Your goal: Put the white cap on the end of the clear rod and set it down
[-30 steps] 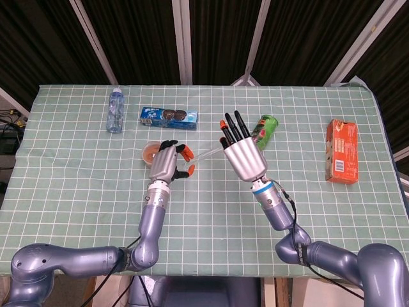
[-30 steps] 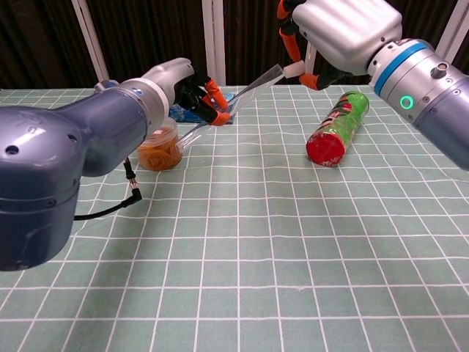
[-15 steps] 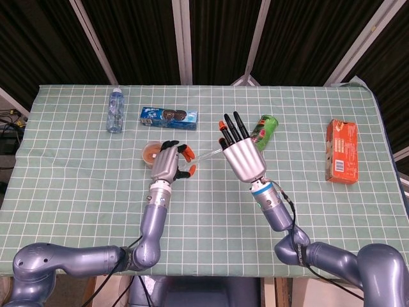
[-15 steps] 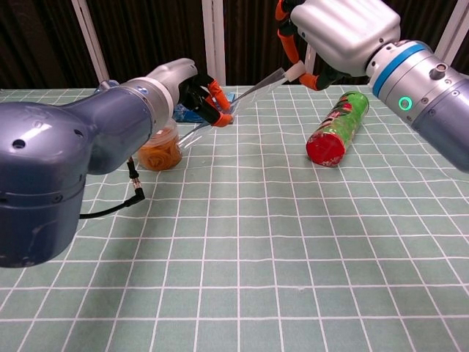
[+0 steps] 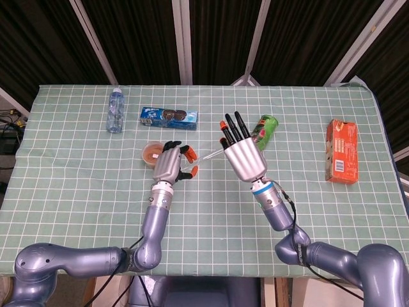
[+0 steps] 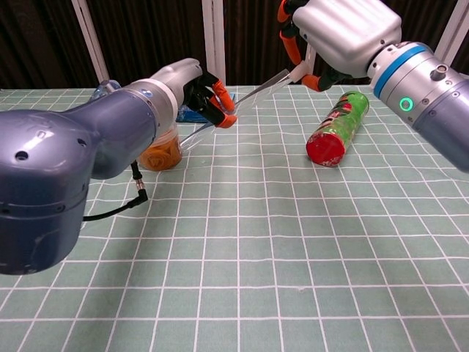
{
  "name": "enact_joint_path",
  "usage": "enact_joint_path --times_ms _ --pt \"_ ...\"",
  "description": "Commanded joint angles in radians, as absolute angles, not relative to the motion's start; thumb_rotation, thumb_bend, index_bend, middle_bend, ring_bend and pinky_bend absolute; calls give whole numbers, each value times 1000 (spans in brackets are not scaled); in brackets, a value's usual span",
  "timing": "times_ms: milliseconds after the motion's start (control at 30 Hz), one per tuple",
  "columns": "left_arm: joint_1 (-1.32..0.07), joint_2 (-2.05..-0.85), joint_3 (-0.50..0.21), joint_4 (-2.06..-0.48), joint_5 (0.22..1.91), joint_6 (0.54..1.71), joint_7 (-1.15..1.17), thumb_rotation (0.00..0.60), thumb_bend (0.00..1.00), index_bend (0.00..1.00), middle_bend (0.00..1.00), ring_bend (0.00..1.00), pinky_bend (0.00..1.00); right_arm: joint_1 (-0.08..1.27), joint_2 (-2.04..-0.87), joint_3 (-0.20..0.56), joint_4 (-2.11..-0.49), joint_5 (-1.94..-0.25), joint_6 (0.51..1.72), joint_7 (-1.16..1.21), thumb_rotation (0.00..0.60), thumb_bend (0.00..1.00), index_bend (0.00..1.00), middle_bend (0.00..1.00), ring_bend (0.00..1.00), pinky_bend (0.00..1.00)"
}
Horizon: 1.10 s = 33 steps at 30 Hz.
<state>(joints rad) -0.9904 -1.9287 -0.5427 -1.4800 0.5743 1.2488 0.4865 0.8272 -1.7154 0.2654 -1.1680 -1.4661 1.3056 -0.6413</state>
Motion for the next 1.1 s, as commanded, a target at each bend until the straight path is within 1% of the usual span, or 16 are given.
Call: enact_joint_path --times_ms 33,667,1100 --pt "-992 -1931 -543 -1481 577 1250 487 600 639 584 497 132 0 827 -1714 265 -1169 -1467 1306 -642 600 358 591 228 48 0" --pt "-989 -1939 -532 -1484 610 1260 481 600 641 584 497 132 0 821 -1699 269 -1184 -1461 1308 -647 600 358 591 228 48 0" --pt "-992 -1950 -538 -1470 625 1263 475 600 642 584 497 132 0 819 -1693 267 -1202 -1465 1310 -646 600 359 590 228 48 0"
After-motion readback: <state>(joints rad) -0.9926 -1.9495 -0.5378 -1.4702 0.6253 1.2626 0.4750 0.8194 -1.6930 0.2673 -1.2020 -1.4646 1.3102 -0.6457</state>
